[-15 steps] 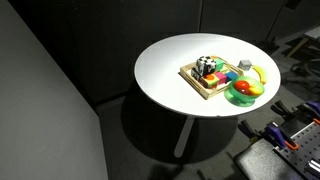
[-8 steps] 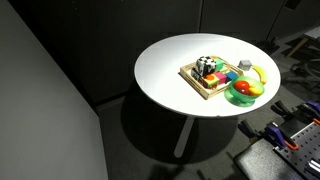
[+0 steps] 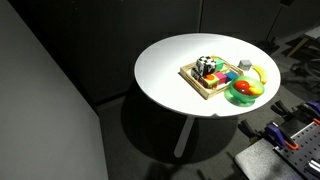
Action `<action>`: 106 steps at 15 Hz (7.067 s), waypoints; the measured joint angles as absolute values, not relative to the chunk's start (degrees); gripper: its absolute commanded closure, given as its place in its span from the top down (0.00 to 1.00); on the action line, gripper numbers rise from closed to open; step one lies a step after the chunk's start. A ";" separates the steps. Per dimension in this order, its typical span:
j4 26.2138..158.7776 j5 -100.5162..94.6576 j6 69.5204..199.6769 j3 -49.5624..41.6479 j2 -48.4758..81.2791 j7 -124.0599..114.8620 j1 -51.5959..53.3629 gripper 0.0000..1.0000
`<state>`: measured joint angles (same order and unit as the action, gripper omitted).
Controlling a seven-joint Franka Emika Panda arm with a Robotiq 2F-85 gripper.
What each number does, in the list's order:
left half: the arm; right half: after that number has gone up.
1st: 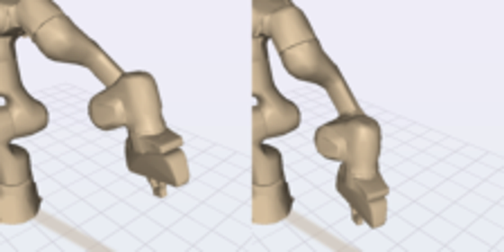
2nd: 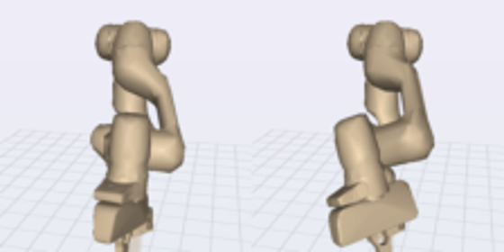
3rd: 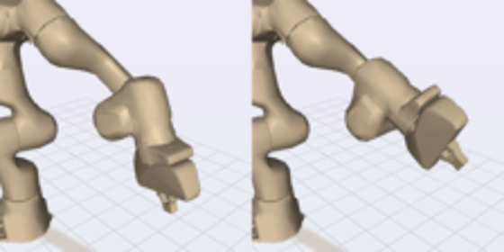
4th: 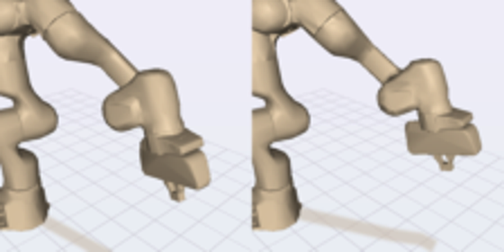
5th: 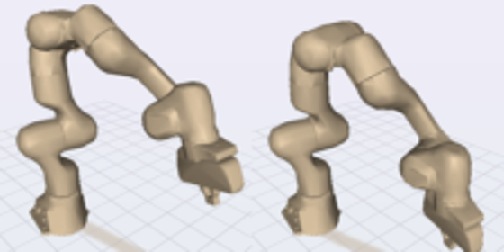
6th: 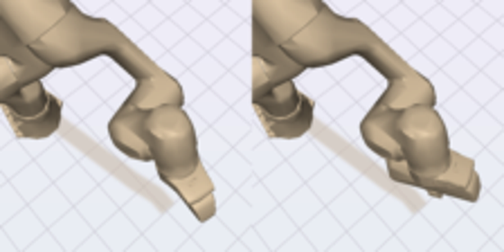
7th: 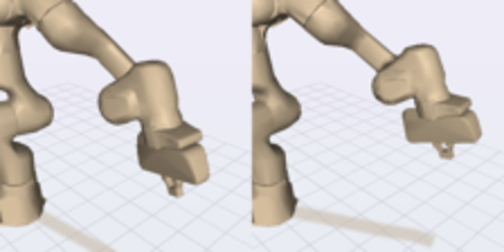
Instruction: Place a black and white cube on the table
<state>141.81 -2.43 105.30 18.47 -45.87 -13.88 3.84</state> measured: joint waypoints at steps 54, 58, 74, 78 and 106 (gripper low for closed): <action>126.33 5.77 133.30 5.09 1.99 -7.84 4.24 1.00; 126.06 3.67 134.62 4.11 4.97 -9.83 4.25 1.00; 121.00 -3.81 131.48 3.33 14.49 -19.32 6.43 1.00; 118.26 -3.81 129.17 3.09 16.85 -21.39 6.83 1.00; 108.37 -3.81 125.74 0.91 27.79 -22.77 7.99 0.74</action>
<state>108.37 -3.81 125.74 0.91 27.79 -22.77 7.99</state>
